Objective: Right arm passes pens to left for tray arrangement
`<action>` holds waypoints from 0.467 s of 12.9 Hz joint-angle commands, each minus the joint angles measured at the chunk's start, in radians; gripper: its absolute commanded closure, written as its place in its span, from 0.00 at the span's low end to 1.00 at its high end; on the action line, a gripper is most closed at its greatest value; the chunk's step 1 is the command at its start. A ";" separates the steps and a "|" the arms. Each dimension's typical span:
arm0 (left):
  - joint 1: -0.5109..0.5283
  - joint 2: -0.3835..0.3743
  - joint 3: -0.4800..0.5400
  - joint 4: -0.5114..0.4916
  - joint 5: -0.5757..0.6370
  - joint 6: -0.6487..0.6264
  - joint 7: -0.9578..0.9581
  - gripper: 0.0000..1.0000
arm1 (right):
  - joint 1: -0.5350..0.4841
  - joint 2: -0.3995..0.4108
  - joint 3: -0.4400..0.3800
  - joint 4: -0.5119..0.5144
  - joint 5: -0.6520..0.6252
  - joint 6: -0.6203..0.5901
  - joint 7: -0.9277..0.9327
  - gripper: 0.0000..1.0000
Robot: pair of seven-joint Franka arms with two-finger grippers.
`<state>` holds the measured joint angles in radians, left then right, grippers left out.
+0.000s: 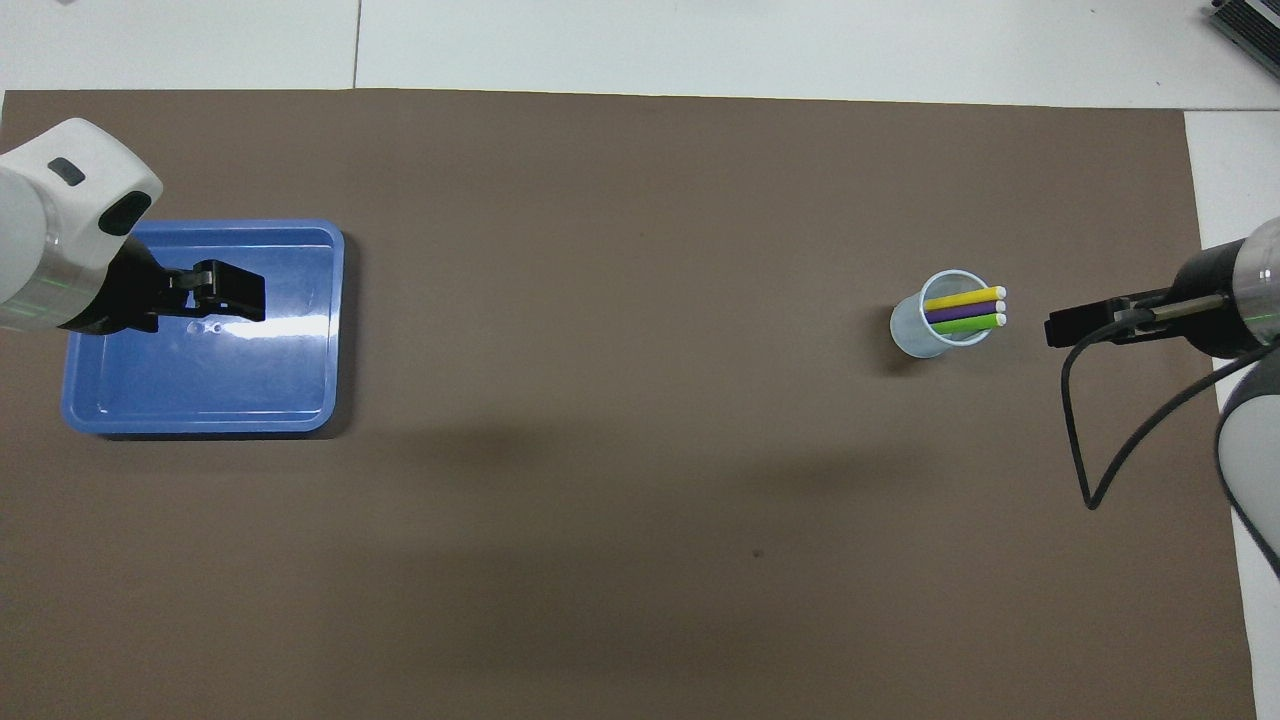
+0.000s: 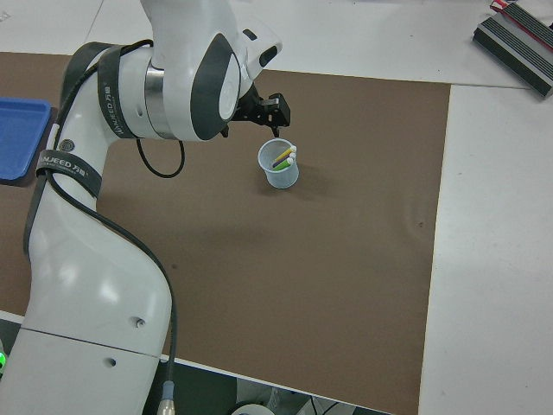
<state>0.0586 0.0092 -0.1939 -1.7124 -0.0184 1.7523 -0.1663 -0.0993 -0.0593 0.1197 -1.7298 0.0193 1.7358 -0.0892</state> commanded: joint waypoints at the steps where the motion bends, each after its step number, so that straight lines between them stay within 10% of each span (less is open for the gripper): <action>1: 0.001 -0.017 0.001 -0.015 0.020 0.007 0.011 0.00 | -0.011 -0.022 0.005 -0.030 -0.009 0.022 0.009 0.00; 6: 0.001 -0.017 0.002 -0.015 0.020 0.003 0.013 0.00 | -0.008 -0.022 0.005 -0.030 -0.009 0.021 0.008 0.00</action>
<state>0.0586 0.0092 -0.1938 -1.7124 -0.0184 1.7523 -0.1661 -0.0995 -0.0593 0.1186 -1.7300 0.0193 1.7359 -0.0892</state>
